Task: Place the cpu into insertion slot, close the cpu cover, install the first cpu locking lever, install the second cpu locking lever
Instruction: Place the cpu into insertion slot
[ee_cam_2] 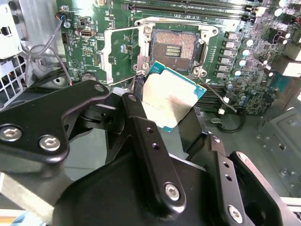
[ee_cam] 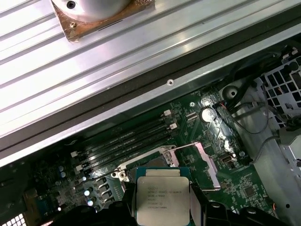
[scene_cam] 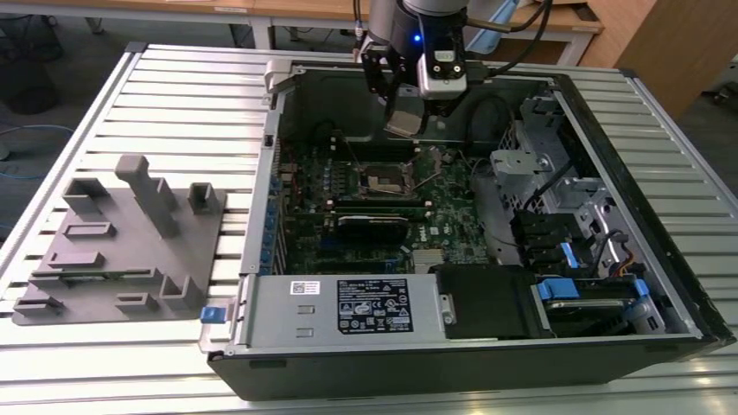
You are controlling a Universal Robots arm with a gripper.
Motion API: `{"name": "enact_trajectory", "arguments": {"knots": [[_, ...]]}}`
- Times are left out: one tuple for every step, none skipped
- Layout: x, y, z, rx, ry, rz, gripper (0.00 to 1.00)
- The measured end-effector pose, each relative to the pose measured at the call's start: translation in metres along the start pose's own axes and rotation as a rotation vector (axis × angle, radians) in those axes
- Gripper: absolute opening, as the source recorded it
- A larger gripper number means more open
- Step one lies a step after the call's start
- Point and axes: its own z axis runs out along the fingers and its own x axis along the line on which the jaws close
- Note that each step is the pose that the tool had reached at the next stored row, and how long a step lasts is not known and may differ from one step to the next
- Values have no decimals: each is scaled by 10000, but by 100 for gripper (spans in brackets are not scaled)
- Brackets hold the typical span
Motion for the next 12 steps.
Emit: {"name": "enact_trajectory", "arguments": {"knots": [[0, 0, 0, 0, -1, 13, 54], [0, 0, 0, -1, -2, 27, 54], [0, 0, 0, -1, -3, 39, 54], [0, 0, 0, -2, -4, 53, 54], [0, 0, 0, -2, -6, 65, 54], [0, 0, 0, -1, -7, 76, 54], [0, 0, 0, -2, -8, 88, 54], [0, 0, 0, -2, -9, 98, 54], [0, 0, 0, -2, -10, 108, 54], [0, 0, 0, -2, -10, 116, 54], [0, 0, 0, -3, -11, 121, 54], [0, 0, 0, -3, -11, 124, 54]]}}
